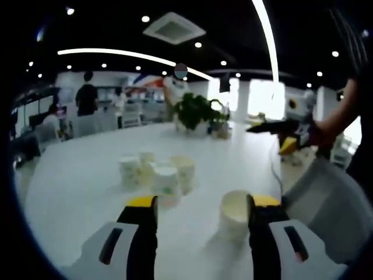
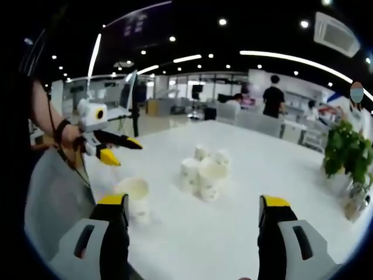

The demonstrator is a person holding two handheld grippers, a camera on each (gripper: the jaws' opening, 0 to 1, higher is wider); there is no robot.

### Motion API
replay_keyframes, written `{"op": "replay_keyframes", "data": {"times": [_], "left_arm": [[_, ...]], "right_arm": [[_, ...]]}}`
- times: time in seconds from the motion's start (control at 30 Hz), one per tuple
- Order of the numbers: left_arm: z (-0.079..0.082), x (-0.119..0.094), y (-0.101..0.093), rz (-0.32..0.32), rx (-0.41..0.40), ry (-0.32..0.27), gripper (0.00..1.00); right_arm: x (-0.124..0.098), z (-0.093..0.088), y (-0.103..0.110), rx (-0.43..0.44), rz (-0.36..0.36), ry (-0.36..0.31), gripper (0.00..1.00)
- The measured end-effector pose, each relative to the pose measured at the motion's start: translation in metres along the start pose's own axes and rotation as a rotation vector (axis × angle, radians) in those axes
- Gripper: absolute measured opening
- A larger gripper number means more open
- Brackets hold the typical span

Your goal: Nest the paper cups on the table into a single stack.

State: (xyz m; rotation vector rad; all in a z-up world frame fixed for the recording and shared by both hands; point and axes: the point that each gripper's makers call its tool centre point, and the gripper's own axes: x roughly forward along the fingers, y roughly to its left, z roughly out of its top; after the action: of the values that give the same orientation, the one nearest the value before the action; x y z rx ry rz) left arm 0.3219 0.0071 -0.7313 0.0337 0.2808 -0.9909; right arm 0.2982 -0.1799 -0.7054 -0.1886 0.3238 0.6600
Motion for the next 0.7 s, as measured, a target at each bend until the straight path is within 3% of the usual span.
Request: {"op": "replay_keyframes", "data": {"times": [0.27, 0.53, 0.7], "left_arm": [[-0.001, -0.008, 0.022, 0.085, -0.044, -0.006, 0.86], [-0.001, -0.019, 0.038, 0.16, -0.05, -0.017, 0.98], [-0.004, -0.024, 0.04, 0.161, -0.047, -0.013, 0.98]], "right_arm": [[0.001, 0.002, 0.001, -0.003, 0.003, -0.005, 0.91], [-0.002, 0.0, -0.001, -0.006, 0.003, -0.001, 0.91], [-0.002, -0.001, -0.001, -0.01, 0.003, 0.003, 0.91]]}}
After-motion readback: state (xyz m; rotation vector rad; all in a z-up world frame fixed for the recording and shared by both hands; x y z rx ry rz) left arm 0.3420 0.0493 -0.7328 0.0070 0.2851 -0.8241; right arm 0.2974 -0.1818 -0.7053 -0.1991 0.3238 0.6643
